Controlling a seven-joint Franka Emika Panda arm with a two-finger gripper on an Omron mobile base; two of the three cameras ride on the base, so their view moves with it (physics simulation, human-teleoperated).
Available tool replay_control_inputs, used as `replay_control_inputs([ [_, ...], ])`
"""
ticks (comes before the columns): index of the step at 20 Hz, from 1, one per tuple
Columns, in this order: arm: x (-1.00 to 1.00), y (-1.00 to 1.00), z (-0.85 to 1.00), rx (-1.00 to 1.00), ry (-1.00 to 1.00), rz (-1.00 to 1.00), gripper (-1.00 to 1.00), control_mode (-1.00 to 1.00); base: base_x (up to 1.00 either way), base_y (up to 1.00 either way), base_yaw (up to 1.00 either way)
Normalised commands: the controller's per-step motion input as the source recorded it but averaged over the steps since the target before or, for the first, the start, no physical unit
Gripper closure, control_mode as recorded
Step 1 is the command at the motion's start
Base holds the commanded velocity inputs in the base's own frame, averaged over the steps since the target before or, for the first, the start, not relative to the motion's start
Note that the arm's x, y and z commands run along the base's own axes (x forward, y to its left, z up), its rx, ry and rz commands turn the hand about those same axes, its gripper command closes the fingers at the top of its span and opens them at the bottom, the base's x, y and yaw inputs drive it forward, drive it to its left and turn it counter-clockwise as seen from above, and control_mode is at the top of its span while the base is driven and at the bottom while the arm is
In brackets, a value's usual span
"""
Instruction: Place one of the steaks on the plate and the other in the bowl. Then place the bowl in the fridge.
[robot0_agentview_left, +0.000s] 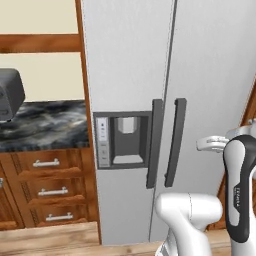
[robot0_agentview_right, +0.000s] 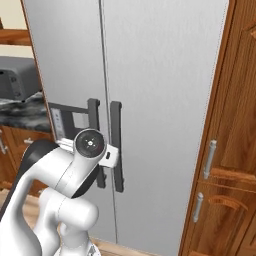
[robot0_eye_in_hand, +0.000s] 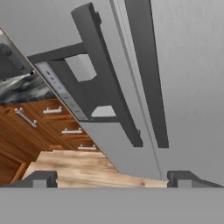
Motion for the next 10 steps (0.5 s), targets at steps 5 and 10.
replay_control_inputs([
  [5,0.0,0.0,0.0,0.0,0.0,0.0,-1.0,1.0,-0.1,-0.17,0.22],
  [10,0.0,0.0,0.0,0.0,0.0,0.0,-1.0,1.0,-0.14,-0.12,0.18],
])
